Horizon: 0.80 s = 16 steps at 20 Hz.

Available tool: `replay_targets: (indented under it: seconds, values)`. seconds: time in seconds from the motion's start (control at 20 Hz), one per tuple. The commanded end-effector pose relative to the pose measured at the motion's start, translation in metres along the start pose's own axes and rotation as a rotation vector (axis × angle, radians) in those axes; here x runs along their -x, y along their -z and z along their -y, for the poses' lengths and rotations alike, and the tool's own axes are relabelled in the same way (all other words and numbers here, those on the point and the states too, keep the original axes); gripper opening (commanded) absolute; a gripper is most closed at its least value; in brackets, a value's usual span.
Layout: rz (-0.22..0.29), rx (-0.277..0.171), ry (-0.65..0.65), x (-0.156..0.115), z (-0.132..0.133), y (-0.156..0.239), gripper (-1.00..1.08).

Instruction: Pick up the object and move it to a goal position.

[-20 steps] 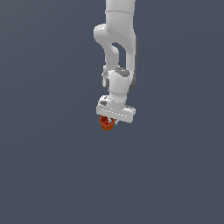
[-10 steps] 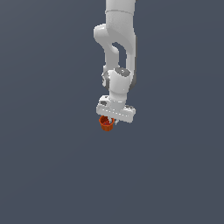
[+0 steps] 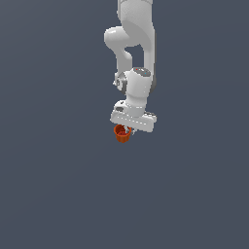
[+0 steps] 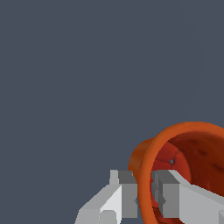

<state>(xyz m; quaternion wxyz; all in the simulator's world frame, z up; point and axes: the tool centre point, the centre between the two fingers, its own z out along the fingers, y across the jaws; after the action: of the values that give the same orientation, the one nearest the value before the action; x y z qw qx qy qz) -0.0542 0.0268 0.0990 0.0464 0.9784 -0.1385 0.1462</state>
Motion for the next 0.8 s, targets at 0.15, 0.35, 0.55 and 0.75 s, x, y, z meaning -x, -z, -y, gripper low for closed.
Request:
replay_targets:
  seconds: [0.15,0.35,0.55,0.75]
  values:
    - [-0.002,-0.002,-0.001,-0.002,0.02,0.038,-1.0]
    - [-0.002,-0.002,-0.001,-0.004,0.038,0.073,-1.0]
    - [-0.003,-0.001,-0.001,-0.007,0.058,0.11,-1.0]
    - [-0.003,0.0,-0.001,-0.009,0.077,0.147,-1.0]
